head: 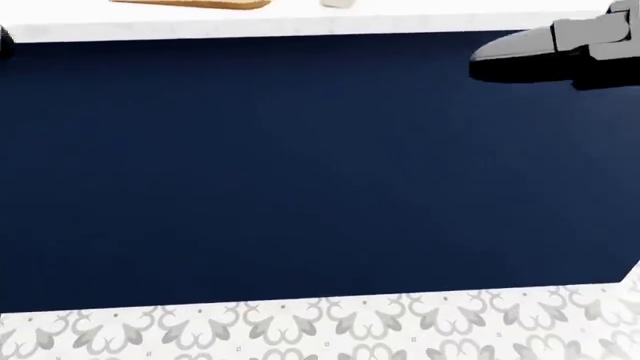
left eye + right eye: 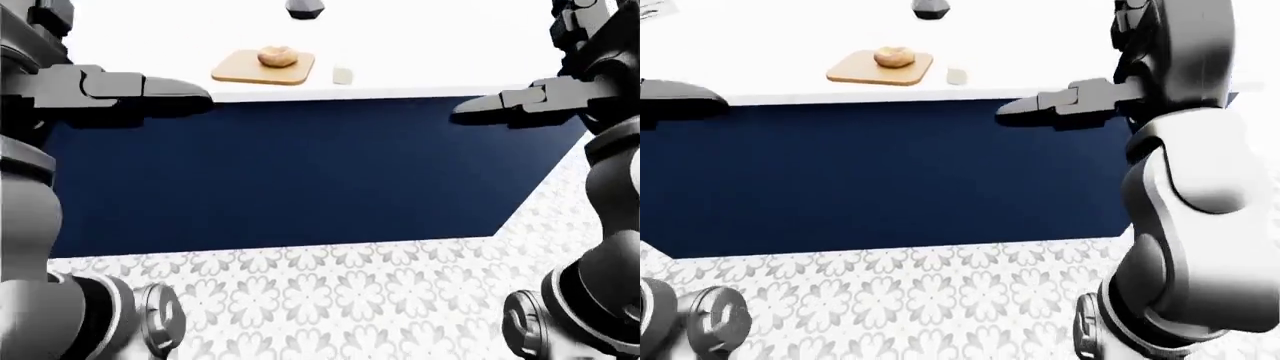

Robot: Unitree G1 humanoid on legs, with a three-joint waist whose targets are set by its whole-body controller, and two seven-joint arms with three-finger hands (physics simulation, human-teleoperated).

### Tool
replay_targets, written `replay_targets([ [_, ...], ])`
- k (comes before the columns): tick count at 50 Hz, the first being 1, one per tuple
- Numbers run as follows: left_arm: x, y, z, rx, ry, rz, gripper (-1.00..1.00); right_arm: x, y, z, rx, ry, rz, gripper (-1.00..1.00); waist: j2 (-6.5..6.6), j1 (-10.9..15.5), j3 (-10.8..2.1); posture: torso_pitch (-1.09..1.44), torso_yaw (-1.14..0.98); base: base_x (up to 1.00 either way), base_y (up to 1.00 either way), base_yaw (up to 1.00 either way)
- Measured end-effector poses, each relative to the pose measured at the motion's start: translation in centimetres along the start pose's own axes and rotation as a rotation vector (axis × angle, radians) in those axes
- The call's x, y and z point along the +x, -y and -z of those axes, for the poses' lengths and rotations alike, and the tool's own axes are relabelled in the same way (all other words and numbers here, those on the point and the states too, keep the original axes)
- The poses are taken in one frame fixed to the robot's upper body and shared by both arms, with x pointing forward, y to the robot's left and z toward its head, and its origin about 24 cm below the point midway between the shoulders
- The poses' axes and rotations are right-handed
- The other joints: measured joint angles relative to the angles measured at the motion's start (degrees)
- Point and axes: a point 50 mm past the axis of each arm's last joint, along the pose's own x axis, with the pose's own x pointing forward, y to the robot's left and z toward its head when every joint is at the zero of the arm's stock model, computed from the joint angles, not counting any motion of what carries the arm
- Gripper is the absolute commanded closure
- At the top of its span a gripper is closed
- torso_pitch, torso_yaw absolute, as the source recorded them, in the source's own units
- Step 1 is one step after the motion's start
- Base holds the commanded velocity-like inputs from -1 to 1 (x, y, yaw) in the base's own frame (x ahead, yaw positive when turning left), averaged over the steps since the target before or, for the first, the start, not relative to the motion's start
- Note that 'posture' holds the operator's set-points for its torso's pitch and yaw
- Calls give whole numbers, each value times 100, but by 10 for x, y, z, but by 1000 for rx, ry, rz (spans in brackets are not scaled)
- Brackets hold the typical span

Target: Pick up the wedge of cheese and place it on the slice of bread to prepare a simple cheese on bread dish.

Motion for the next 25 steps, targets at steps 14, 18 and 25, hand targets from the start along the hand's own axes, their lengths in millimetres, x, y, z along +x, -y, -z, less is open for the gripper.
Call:
replay_targets([
  [14, 0, -59, -22, 8, -21, -91, -100, 14, 11, -52, 45, 53, -50, -100, 83, -6, 206, 0, 0, 0, 0, 0],
  [18, -3, -57, -32, 35, -4, -83, -100, 0, 16, -47, 33, 82, -41, -100, 55, 14, 207, 0, 0, 0, 0, 0],
  [25, -5, -51, -32, 62, -30, -57, -100, -9, 16, -50, 28, 91, -81, -100, 173, -9, 171, 0, 0, 0, 0, 0],
])
